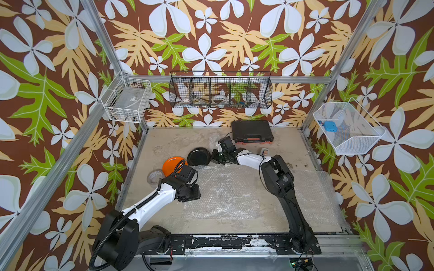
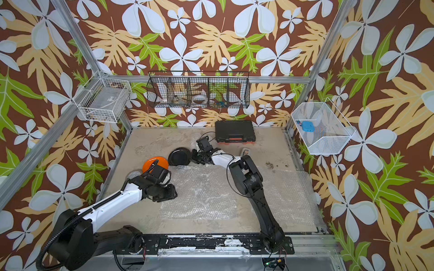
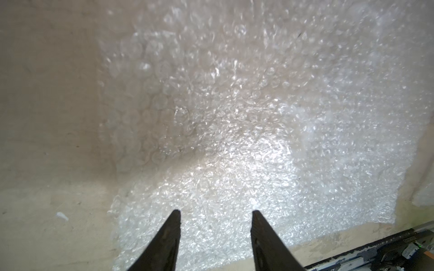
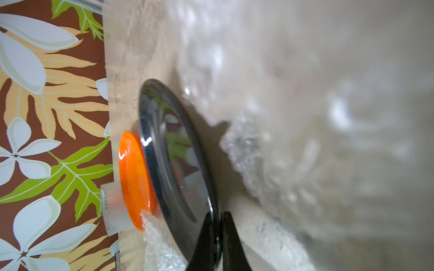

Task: Wrap dinner plates in bubble wrap
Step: Pick up the plate from the center of the board, then place the plate on the bubble wrap.

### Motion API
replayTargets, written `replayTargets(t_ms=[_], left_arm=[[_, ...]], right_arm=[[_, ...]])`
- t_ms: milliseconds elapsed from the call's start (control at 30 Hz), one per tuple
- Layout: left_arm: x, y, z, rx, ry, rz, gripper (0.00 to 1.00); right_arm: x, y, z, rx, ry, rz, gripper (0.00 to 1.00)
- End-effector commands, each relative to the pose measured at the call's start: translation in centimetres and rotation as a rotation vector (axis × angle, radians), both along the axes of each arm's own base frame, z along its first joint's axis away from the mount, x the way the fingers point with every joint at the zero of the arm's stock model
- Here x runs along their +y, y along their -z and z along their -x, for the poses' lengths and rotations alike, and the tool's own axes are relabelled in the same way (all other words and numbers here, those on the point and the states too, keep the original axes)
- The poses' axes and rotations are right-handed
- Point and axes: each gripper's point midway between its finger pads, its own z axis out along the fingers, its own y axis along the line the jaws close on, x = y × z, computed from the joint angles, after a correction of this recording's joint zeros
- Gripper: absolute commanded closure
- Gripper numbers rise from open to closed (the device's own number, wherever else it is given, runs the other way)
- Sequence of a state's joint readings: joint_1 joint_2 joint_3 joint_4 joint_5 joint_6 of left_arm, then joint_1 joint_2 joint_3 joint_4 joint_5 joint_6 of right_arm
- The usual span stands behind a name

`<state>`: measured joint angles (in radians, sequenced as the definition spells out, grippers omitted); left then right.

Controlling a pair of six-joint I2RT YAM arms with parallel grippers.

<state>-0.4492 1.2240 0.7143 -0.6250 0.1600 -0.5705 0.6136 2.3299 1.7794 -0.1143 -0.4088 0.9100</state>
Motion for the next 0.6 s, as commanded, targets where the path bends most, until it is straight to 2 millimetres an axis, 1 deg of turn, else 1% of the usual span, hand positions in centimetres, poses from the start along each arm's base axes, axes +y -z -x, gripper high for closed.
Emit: replayTargets(t_ms=[0, 67, 133, 200, 233, 300, 333, 400, 433, 500, 533, 567], left_arm=[[0.4, -0.8, -0.3, -0.022, -0.017, -0.018, 0.49], [0.5, -1.4, -0.7, -0.047, -0.019, -0.023, 0.50], [0.7, -2.2, -1.2, -0.079, -0.029, -0.032, 0.49], [0.8, -3.0, -1.7, -0.109, -0.031, -0.034, 0.49], [0.8, -3.4, -2.0, -0.123, -0.032, -0.035, 0.49], [0.7, -3.9, -2.3, -0.142, -0.025, -0.035, 0.50], [0.7, -4.1, -2.5, -0.148, -0.024, -0.036, 0.50], [0.6, -3.9, -2.7, -0.146, -0.016, -0.039, 0.50], [0.5, -3.6, -2.9, -0.141, -0.009, -0.042, 0.51], [0.4, -2.8, -2.9, -0.120, 0.007, -0.048, 0.52], [0.5, -2.3, -3.1, -0.107, 0.010, -0.059, 0.52], [0.6, -1.9, -3.1, -0.097, 0.015, -0.067, 0.53]], right_arm=[[-1.2, -4.0, -0.7, -0.100, 0.023, 0.042, 0.96], [-2.3, -5.8, -0.2, -0.121, 0.023, 0.064, 0.96], [-3.8, -7.1, 0.7, -0.131, 0.022, 0.091, 0.97], [-5.4, -7.4, 2.2, -0.117, 0.012, 0.104, 0.97], [-6.3, -7.4, 3.4, -0.104, -0.001, 0.108, 0.98], [-8.0, -6.8, 6.2, -0.072, -0.034, 0.127, 0.98], [-8.9, -6.2, 7.8, -0.051, -0.051, 0.136, 0.98], [-10.0, -4.6, 11.2, 0.006, -0.096, 0.127, 0.98], [-10.4, -4.0, 12.9, 0.033, -0.115, 0.106, 0.98], [-10.7, -2.9, 15.6, 0.073, -0.138, 0.058, 0.98], [-10.9, -2.2, 16.8, 0.089, -0.144, 0.051, 0.98], [-11.0, -1.7, 17.6, 0.094, -0.148, 0.050, 0.98]])
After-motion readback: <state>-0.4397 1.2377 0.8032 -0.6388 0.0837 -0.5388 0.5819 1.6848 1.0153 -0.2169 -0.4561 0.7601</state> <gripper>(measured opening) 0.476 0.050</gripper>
